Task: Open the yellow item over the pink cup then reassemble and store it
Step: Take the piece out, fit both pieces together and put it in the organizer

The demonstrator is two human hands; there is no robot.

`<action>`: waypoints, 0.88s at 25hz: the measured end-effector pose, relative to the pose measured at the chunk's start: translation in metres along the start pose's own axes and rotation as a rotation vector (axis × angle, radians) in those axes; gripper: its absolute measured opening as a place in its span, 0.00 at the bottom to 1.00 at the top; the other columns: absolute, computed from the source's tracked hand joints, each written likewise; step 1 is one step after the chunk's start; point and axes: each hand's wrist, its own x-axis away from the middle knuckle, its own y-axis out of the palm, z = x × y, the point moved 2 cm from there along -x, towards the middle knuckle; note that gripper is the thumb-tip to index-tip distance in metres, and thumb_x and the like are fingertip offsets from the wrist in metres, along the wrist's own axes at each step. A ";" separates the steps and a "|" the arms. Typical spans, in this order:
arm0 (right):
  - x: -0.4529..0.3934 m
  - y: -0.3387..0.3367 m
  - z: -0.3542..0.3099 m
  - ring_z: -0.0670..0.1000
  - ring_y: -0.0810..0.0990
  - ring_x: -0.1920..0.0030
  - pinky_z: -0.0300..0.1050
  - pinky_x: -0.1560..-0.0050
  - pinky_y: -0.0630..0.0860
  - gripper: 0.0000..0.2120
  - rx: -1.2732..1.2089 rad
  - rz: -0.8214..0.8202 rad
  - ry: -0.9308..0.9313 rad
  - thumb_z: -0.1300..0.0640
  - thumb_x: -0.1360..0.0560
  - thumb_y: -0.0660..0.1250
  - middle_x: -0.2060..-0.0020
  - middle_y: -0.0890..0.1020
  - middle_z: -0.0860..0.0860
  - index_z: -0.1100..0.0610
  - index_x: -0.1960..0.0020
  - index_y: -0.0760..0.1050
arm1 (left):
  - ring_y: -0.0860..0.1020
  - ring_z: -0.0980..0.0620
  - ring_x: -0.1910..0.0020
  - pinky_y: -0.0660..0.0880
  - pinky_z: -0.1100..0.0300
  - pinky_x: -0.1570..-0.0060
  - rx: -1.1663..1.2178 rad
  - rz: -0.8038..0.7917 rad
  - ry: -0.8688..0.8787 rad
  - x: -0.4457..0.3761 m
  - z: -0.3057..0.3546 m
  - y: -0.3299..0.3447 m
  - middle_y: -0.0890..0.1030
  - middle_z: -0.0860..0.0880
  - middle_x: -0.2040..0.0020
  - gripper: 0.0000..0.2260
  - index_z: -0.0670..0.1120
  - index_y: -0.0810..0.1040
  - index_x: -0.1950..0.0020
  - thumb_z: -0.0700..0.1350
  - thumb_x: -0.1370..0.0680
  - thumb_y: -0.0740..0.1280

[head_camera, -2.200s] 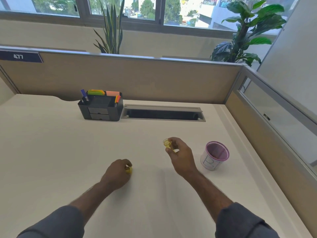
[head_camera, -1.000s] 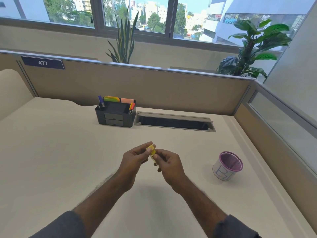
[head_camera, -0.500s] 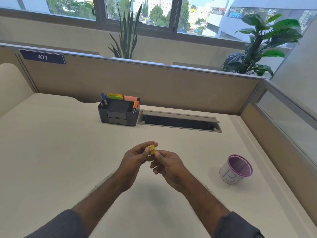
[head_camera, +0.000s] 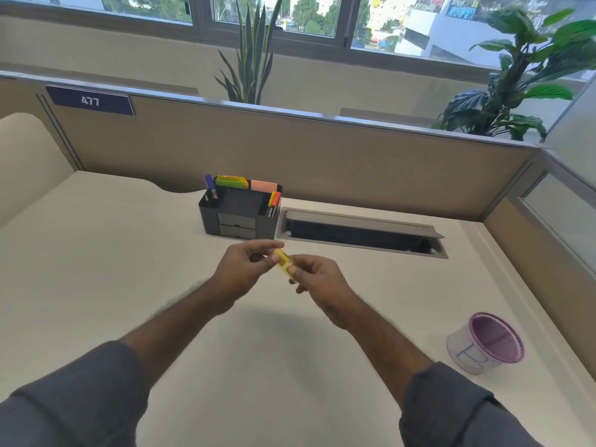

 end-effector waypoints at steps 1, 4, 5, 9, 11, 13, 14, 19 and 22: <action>-0.011 0.002 -0.006 0.51 0.80 0.54 0.39 0.59 0.77 0.12 0.045 0.011 -0.015 0.60 0.22 0.67 0.50 0.83 0.56 0.60 0.39 0.80 | 0.80 0.52 0.50 0.78 0.67 0.56 -0.037 0.013 0.003 -0.010 0.000 -0.010 0.84 0.49 0.50 0.11 0.50 0.84 0.41 0.41 0.22 0.70; -0.046 0.010 -0.023 0.50 0.80 0.55 0.38 0.58 0.77 0.11 0.195 0.055 -0.109 0.62 0.24 0.70 0.53 0.82 0.55 0.60 0.41 0.80 | 0.79 0.51 0.52 0.77 0.64 0.57 -0.169 0.047 0.044 -0.040 -0.001 -0.039 0.83 0.48 0.50 0.13 0.48 0.83 0.39 0.40 0.23 0.70; -0.060 0.014 -0.029 0.49 0.80 0.56 0.36 0.59 0.76 0.11 0.240 0.078 -0.138 0.62 0.24 0.71 0.53 0.82 0.54 0.60 0.42 0.80 | 0.79 0.51 0.53 0.76 0.64 0.59 -0.216 0.057 0.063 -0.050 -0.001 -0.047 0.83 0.48 0.50 0.14 0.47 0.82 0.38 0.39 0.23 0.71; -0.120 0.039 -0.046 0.46 0.78 0.58 0.36 0.61 0.75 0.13 0.444 0.155 -0.261 0.62 0.25 0.72 0.53 0.82 0.52 0.59 0.41 0.81 | 0.79 0.56 0.55 0.74 0.67 0.58 -0.358 0.127 0.115 -0.097 -0.008 -0.079 0.82 0.50 0.51 0.15 0.45 0.81 0.37 0.38 0.24 0.71; -0.147 0.054 -0.051 0.50 0.79 0.55 0.42 0.55 0.78 0.13 0.535 0.184 -0.314 0.61 0.25 0.72 0.51 0.84 0.54 0.59 0.41 0.82 | 0.80 0.53 0.54 0.75 0.64 0.54 -0.421 0.163 0.115 -0.120 -0.013 -0.095 0.83 0.46 0.49 0.15 0.43 0.82 0.38 0.37 0.24 0.72; -0.171 0.068 -0.052 0.53 0.80 0.52 0.49 0.50 0.80 0.11 0.610 0.205 -0.336 0.61 0.25 0.72 0.50 0.85 0.54 0.58 0.43 0.82 | 0.80 0.48 0.54 0.78 0.55 0.51 -0.530 0.199 0.124 -0.141 -0.019 -0.107 0.84 0.43 0.49 0.14 0.43 0.83 0.40 0.37 0.25 0.73; -0.184 0.074 -0.051 0.54 0.80 0.51 0.52 0.49 0.81 0.11 0.656 0.207 -0.340 0.61 0.25 0.72 0.51 0.85 0.54 0.58 0.43 0.82 | 0.80 0.46 0.53 0.79 0.51 0.50 -0.602 0.219 0.128 -0.152 -0.023 -0.111 0.84 0.43 0.49 0.14 0.43 0.83 0.40 0.38 0.25 0.73; -0.224 0.090 -0.035 0.55 0.78 0.48 0.58 0.45 0.80 0.09 0.752 0.167 -0.285 0.61 0.25 0.71 0.51 0.84 0.53 0.56 0.44 0.83 | 0.79 0.46 0.48 0.73 0.49 0.50 -0.852 0.256 0.074 -0.182 -0.044 -0.123 0.85 0.47 0.47 0.13 0.49 0.83 0.40 0.45 0.24 0.73; -0.233 0.091 -0.029 0.55 0.77 0.48 0.59 0.46 0.78 0.08 0.781 0.148 -0.287 0.58 0.24 0.70 0.52 0.84 0.51 0.54 0.45 0.83 | 0.78 0.45 0.45 0.70 0.49 0.51 -0.919 0.222 0.105 -0.191 -0.054 -0.129 0.85 0.48 0.46 0.13 0.51 0.82 0.38 0.46 0.23 0.71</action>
